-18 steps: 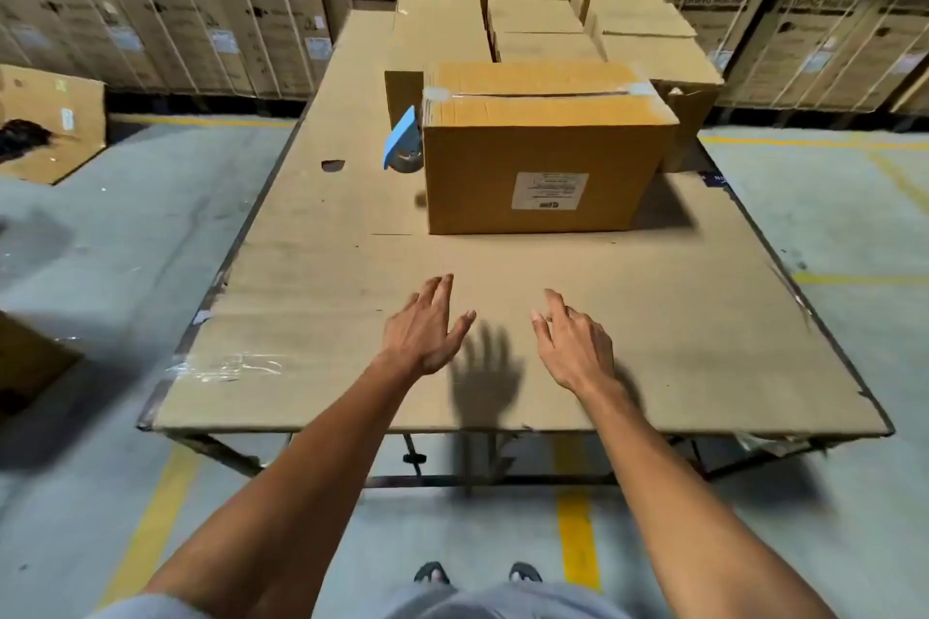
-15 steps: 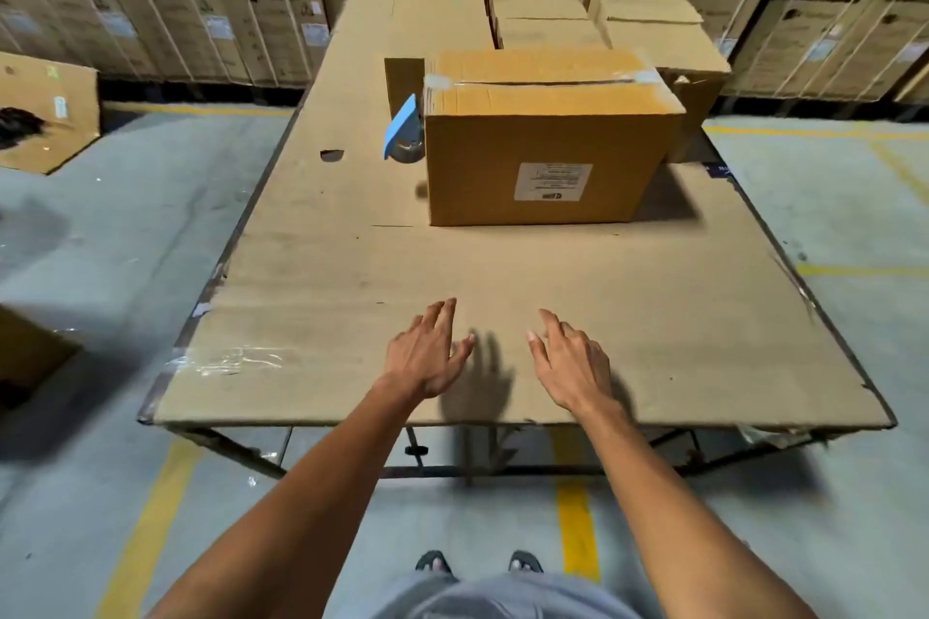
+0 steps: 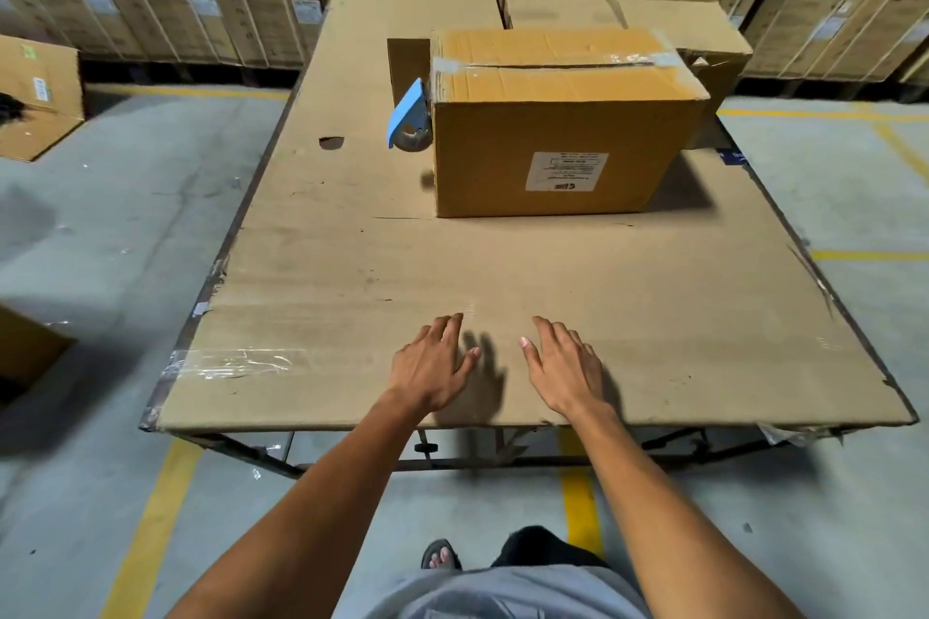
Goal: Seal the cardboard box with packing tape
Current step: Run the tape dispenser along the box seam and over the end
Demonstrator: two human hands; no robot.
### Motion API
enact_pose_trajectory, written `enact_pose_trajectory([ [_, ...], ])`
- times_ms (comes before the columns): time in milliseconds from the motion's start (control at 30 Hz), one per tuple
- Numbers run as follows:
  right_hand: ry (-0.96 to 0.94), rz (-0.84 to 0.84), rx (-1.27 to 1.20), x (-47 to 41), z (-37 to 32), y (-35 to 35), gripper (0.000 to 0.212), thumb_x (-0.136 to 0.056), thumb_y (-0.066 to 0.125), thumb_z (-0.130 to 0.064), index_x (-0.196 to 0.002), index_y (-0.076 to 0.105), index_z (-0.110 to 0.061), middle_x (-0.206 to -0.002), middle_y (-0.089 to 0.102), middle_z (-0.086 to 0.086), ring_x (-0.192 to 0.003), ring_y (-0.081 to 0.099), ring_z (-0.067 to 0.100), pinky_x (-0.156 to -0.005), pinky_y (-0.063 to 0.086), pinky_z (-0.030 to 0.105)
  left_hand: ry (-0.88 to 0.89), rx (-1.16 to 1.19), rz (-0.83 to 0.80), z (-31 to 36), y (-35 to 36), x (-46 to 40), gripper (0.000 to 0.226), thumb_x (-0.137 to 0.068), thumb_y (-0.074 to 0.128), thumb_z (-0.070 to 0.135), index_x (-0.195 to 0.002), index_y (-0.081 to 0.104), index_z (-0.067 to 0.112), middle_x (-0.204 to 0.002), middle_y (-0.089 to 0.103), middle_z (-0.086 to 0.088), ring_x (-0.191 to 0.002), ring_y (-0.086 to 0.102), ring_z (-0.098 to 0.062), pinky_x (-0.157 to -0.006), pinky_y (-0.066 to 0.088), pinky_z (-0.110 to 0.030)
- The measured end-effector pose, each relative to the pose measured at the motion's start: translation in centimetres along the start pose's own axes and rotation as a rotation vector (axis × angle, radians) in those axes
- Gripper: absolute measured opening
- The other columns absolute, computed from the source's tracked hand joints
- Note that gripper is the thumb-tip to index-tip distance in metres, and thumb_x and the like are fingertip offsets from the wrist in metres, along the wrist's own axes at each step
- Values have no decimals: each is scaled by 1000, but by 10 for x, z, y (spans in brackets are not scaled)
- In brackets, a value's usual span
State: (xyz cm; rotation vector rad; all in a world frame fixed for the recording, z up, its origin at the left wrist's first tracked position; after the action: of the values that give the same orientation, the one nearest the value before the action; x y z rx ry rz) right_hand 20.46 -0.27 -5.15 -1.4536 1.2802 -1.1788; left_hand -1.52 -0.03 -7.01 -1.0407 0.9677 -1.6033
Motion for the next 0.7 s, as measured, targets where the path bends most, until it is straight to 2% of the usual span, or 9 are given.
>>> enact_pose_trajectory([
  [300,-69,97,-26,-85,-12,-22,51,-109,36,-49,-152,46,-24,-147,59,4,-130,59,28,-104,48,43,-13,-15,86,-11,-32,-64,68,-109,35,63,-163,31,22,-164,44,-1,-142,52,-30,-95,57,-51],
  [533,-192,344,-71,-178,-47,-78,49,-107,36,-48,-145,54,-23,-134,66,3,-118,65,25,-98,52,41,-47,-50,237,-29,-107,-140,68,-109,36,63,-164,30,23,-162,47,-1,-142,53,-29,-90,58,-52],
  [700,-303,497,-85,-228,-84,-123,48,-106,38,-50,-141,56,-24,-129,66,1,-112,64,21,-93,54,43,-38,-93,391,-40,-157,-180,64,-110,39,61,-160,35,22,-157,53,-5,-134,58,-28,-84,61,-49],
])
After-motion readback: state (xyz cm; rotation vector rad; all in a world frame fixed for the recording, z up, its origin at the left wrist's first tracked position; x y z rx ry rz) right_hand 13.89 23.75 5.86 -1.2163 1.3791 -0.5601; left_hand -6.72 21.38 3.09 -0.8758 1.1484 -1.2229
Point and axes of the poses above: each hand's wrist, its own x-axis away from the middle knuckle, its own y-axis out of the palm, z = x × y, the point moved 2 cm from there along -x, towards the middle knuckle
